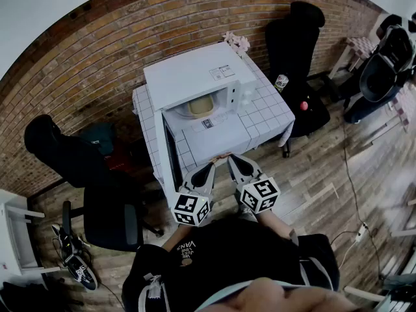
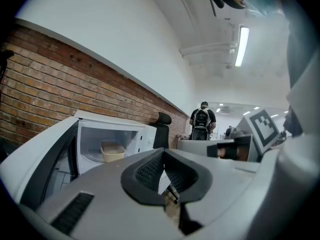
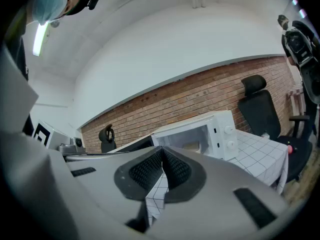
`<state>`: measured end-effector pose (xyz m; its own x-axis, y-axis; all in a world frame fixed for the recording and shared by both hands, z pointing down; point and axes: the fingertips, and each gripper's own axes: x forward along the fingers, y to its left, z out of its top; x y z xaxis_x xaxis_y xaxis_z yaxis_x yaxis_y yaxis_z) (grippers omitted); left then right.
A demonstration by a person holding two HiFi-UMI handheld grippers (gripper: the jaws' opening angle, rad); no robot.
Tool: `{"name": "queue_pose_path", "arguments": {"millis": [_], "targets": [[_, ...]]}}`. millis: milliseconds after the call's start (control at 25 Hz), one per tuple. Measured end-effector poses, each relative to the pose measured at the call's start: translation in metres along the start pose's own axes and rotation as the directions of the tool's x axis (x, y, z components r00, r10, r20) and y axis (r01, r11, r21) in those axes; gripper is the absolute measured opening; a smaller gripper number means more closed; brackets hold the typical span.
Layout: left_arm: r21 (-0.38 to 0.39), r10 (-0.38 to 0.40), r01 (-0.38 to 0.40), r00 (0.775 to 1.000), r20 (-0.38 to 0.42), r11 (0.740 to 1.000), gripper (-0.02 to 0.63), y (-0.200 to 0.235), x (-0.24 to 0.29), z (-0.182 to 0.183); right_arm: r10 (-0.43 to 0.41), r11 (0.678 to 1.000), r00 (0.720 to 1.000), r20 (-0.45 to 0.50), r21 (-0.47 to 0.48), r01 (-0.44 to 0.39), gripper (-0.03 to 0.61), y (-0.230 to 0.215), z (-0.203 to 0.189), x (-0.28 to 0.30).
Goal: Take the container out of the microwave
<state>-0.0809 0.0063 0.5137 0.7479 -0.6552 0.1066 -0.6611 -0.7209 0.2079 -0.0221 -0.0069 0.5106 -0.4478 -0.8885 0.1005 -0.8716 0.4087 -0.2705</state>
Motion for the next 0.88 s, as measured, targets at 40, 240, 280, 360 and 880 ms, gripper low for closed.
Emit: {"name": "queue_pose_path", "arguments": {"millis": [40,240,280,360,880], "targets": [[-0.004,0.005,-0.005,1.000,0.001,1.000,0.009,0.001,0.001,0.000,-0.002,1.000,1.000,0.000,0.003,0.002,0.005,-0.003,0.000,0.000],[-0.024,0.037,-0.037,0.999,0.006,0.999,0.011,0.007,0.010,0.001,-0.013,0.999,1.000,-0.011,0.029,0.013,0.005,-0.018,0.000,0.004],[-0.029,0.046,-0.046,0.999,0.008,0.999,0.011,0.008,0.012,0.001,-0.010,0.999,1.000,-0.014,0.032,0.010,0.005,-0.022,0.000,0.005],[-0.037,0.063,-0.063,0.998,0.011,0.997,0.011,0.010,0.019,0.001,-0.001,1.000,1.000,-0.023,0.031,0.002,0.005,-0.029,0.002,0.009],[-0.068,0.207,-0.205,0.978,0.019,0.976,0.009,0.019,0.068,0.003,0.101,0.995,0.992,-0.079,0.022,-0.100,0.005,-0.084,0.014,0.031]]}}
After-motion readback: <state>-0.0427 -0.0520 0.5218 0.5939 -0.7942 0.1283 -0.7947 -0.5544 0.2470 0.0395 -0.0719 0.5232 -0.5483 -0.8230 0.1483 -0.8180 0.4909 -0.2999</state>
